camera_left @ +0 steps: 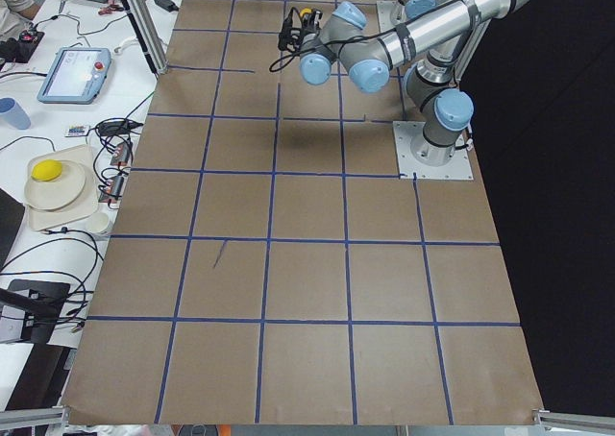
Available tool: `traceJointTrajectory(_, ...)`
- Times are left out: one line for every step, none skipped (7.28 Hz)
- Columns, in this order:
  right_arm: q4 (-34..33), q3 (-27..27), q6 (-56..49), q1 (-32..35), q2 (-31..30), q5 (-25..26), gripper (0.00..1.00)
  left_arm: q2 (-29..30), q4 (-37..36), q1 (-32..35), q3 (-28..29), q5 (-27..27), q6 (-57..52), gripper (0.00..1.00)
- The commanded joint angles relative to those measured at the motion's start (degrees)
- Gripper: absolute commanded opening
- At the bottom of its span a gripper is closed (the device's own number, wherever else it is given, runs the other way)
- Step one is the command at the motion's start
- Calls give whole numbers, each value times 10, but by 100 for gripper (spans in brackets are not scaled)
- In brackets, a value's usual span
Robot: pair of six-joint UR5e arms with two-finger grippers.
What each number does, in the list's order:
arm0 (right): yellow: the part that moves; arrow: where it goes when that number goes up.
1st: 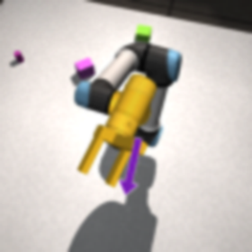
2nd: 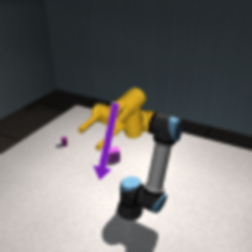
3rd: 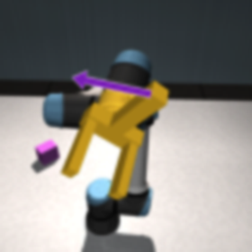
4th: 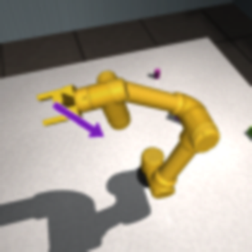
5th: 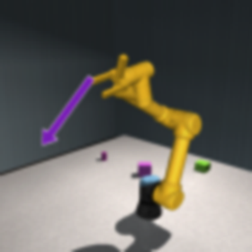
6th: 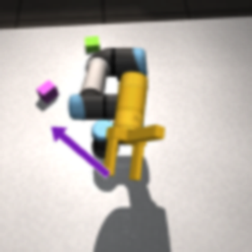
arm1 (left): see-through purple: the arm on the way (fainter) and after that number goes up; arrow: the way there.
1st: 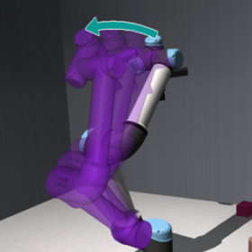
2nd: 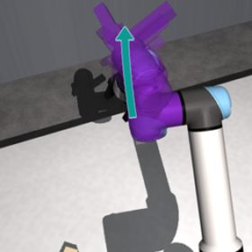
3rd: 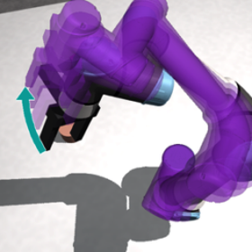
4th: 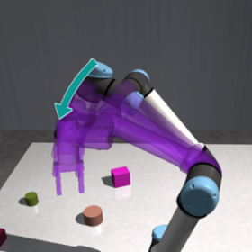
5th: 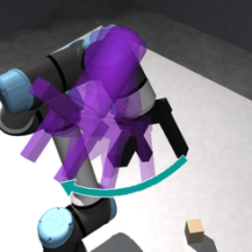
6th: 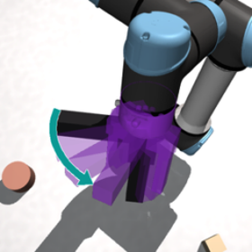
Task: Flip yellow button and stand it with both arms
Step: 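Lift the yellow button with the left gripper and carry it toward the table center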
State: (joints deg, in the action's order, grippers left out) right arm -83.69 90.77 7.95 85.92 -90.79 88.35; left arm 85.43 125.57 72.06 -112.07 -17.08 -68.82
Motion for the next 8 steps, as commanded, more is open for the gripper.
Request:
traceJointTrajectory(3, -7, 107, -38, -2, -127, 100, -10, 24, 71, -5, 140, 1, 19)
traceJointTrajectory(2, -10, 194, -41, -3, -193, 100, -7, 23, 86, -5, 175, 0, 19)
traceJointTrajectory(2, -21, 269, -42, -4, -276, 100, -5, 25, 93, -7, 177, 2, 19)
traceJointTrajectory(2, -28, 339, -42, -6, -331, 100, -5, 41, 96, -9, 178, 6, 19)
traceJointTrajectory(-2, -25, 383, -37, -20, -371, 100, -5, 76, 98, -7, 180, 7, 19)
traceJointTrajectory(-2, -22, 420, -36, -25, -407, 100, -7, 80, 103, -6, 181, 8, 18)
traceJointTrajectory(-11, -17, 447, -21, -19, -425, 99, -7, 80, 106, -8, 181, 8, 18)
traceJointTrajectory(-43, -4, 464, 4, -15, -426, 99, -5, 80, 108, -8, 185, 8, 18)
